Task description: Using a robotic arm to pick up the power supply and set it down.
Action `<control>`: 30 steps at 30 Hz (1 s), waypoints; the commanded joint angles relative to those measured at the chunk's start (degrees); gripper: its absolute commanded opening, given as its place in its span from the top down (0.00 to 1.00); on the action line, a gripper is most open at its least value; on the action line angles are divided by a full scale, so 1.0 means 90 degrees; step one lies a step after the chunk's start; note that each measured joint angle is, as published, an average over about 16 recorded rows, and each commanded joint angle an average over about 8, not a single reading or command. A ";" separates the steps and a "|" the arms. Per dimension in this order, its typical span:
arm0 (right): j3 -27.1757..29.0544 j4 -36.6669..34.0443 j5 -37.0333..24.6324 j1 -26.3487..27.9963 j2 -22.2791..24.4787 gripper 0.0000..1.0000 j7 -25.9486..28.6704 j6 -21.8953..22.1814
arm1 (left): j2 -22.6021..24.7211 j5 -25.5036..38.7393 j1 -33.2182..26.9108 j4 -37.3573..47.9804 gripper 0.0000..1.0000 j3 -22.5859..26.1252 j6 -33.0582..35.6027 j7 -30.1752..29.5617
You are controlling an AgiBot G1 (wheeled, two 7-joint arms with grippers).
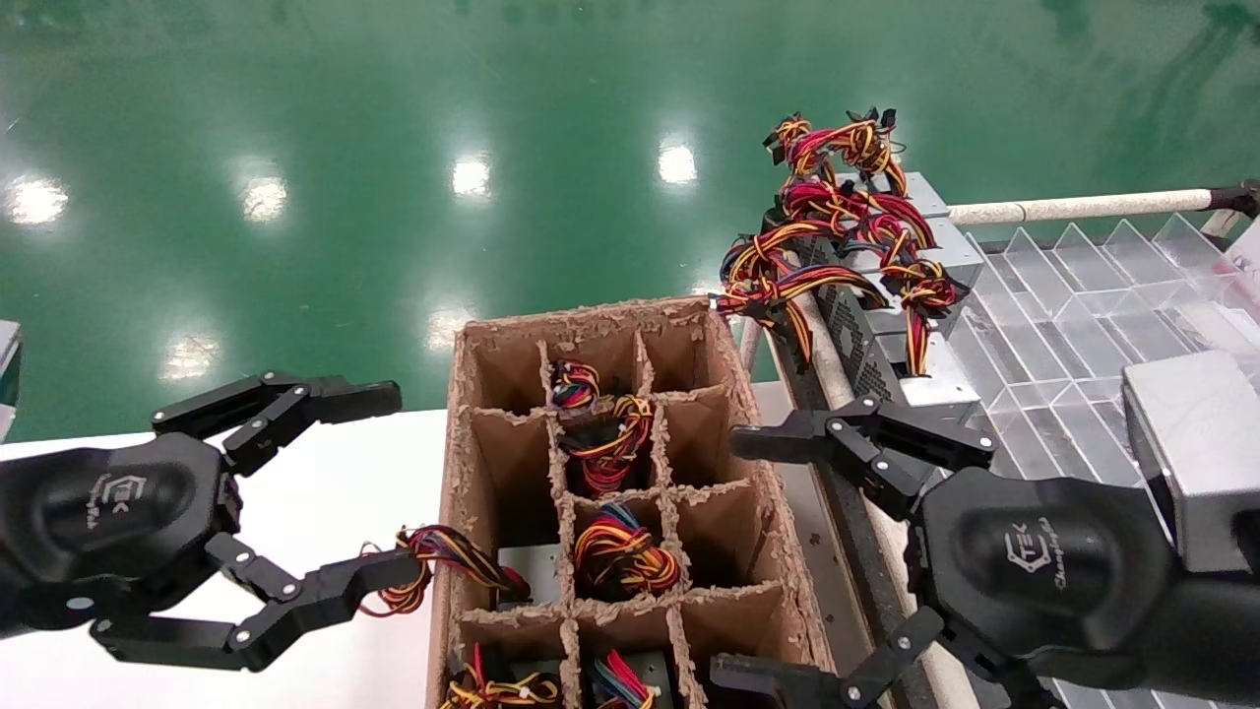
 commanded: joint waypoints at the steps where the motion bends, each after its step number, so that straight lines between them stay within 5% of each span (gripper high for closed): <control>1: 0.0000 0.0000 0.0000 0.0000 0.0000 0.00 0.0000 0.0000 | 0.0000 0.0000 0.0000 0.0000 0.00 0.0000 0.0000 0.0000; 11: 0.0000 0.0000 0.0000 0.0000 0.0000 0.00 0.0000 0.0000 | 0.0000 0.0000 0.0000 0.0000 0.00 0.0000 0.0000 0.0000; 19: -0.0017 -0.0029 -0.0083 -0.0002 -0.0003 0.00 -0.0013 0.0065 | 0.0000 0.0000 0.0000 0.0000 0.98 0.0000 0.0000 0.0000; 28: -0.0510 -0.0090 -0.1179 0.0141 -0.0336 0.01 0.0218 0.0707 | 0.0000 0.0000 0.0000 0.0000 1.00 0.0000 0.0000 0.0000; 30: -0.0695 -0.0150 -0.1518 0.0220 -0.0494 0.18 0.0340 0.0868 | 0.0000 0.0000 0.0000 0.0000 1.00 0.0000 0.0000 0.0000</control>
